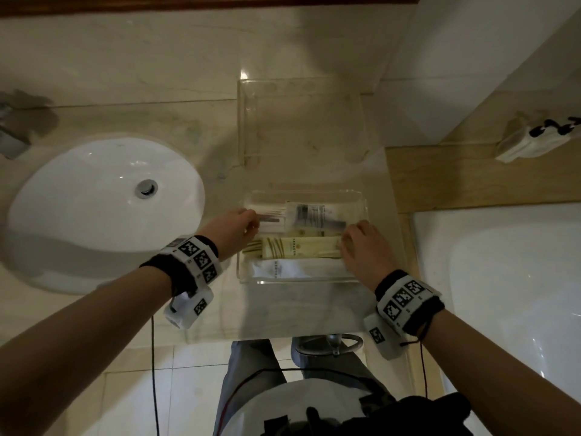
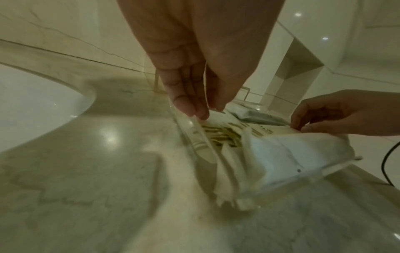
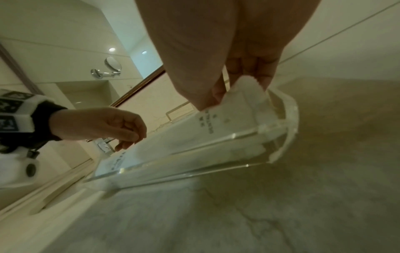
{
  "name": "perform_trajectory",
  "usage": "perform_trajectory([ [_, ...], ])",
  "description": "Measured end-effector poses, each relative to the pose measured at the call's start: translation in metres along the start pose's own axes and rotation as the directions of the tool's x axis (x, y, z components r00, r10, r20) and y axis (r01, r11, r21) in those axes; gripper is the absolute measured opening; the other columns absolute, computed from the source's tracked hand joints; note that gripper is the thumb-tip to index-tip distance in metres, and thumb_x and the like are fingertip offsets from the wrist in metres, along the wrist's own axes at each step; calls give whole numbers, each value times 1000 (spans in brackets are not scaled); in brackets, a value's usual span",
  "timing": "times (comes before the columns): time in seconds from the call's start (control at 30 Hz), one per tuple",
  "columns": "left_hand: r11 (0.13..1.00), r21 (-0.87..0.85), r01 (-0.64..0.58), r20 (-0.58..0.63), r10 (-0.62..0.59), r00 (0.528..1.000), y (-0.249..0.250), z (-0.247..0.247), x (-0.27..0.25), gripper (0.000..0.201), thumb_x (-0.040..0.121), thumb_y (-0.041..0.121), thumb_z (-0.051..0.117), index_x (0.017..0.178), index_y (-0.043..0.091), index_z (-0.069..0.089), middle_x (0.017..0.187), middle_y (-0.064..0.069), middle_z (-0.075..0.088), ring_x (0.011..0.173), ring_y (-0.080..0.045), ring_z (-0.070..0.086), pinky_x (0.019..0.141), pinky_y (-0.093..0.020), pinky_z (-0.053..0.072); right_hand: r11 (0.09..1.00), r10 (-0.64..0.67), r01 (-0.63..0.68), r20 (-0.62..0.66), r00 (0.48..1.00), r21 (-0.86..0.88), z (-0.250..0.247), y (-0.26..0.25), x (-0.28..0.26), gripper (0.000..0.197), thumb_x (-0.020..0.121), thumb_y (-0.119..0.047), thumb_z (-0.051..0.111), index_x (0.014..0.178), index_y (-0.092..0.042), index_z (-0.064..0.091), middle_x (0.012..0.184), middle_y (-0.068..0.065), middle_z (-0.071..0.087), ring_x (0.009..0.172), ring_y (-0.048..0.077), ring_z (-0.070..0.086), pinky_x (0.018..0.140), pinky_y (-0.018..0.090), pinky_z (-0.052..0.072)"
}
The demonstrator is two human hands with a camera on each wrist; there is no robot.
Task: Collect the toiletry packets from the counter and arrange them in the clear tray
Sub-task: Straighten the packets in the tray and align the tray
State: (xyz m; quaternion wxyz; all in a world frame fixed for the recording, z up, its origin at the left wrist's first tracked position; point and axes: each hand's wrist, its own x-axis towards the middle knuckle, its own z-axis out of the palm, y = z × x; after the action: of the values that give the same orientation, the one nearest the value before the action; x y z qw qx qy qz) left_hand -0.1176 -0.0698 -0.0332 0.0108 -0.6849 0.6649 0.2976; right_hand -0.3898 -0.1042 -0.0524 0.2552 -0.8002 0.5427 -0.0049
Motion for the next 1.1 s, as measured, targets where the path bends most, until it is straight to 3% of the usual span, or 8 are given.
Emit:
perform_trajectory([
  [0.2, 1000, 8, 14, 114, -15, 993, 12, 3, -1, 26, 94, 24, 47, 117, 14, 52, 112, -7, 64, 97, -25, 61, 80, -29, 44, 995, 100, -100, 53, 994, 4, 3, -10, -1, 32, 93, -18, 44, 121, -3, 49, 121, 16, 48, 103, 33, 51, 90, 38, 43],
  [0.47, 1000, 16, 5, 156, -7, 988, 5, 2, -3, 24, 93, 24, 47, 114, 14, 52, 106, -9, 67, 94, -26, 63, 82, -36, 51, 987, 140, -142, 33, 990, 71, 8, -23, -2, 22, 91, -12, 47, 107, 1, 53, 116, 18, 49, 100, 32, 49, 87, 35, 41],
  [0.6, 1000, 8, -9, 98, 8, 995, 8, 1, -2, 21, 94, 19, 45, 111, 12, 53, 106, -8, 64, 84, -21, 56, 73, -28, 44, 991, 131, -130, -25, 991, 29, 4, -23, -3, 25, 90, -15, 48, 109, -1, 54, 117, 17, 49, 105, 32, 48, 89, 37, 42],
  [0.67, 999, -9, -41, 8, 42, 999, 8, -1, 0, 22, 92, 15, 46, 113, 10, 52, 112, -7, 57, 90, -19, 51, 77, -26, 42, 991, 135, -136, -80, 988, 1, -1, -24, -1, 28, 87, -16, 51, 112, -2, 52, 120, 16, 47, 108, 32, 46, 89, 40, 44],
  [0.73, 991, 61, -116, -50, 119, 992, 5, -1, 7, 33, 88, 10, 51, 120, 8, 50, 122, -8, 49, 108, -24, 48, 91, -31, 41, 991, 133, -132, -126, 983, 22, -6, -26, 5, 31, 84, -13, 54, 112, -2, 51, 121, 15, 46, 109, 32, 46, 89, 40, 45],
  [0.83, 958, 245, -149, 1, 153, 988, 3, 0, 16, 45, 86, 16, 52, 130, 14, 43, 134, -5, 42, 120, -25, 42, 104, -34, 35, 993, 112, -106, -130, 985, 55, -6, -30, 16, 35, 80, -7, 57, 114, -4, 52, 125, 15, 45, 113, 32, 44, 91, 40, 44],
  [0.93, 939, 303, -164, 68, 150, 986, 2, -3, 21, 51, 84, 26, 59, 130, 16, 42, 136, -4, 39, 122, -24, 41, 103, -35, 35, 992, 125, -122, -77, 989, 41, -2, -30, 24, 36, 84, -8, 55, 119, -8, 53, 131, 14, 43, 118, 32, 41, 98, 43, 43],
  [1.1, 950, 259, -173, 96, 153, 984, -4, -2, 20, 50, 79, 30, 67, 121, 14, 46, 128, -6, 42, 114, -24, 43, 95, -36, 44, 996, 81, -78, -86, 993, 39, 6, -28, 26, 28, 88, -14, 52, 115, -17, 60, 122, 15, 49, 109, 34, 46, 93, 47, 45],
])
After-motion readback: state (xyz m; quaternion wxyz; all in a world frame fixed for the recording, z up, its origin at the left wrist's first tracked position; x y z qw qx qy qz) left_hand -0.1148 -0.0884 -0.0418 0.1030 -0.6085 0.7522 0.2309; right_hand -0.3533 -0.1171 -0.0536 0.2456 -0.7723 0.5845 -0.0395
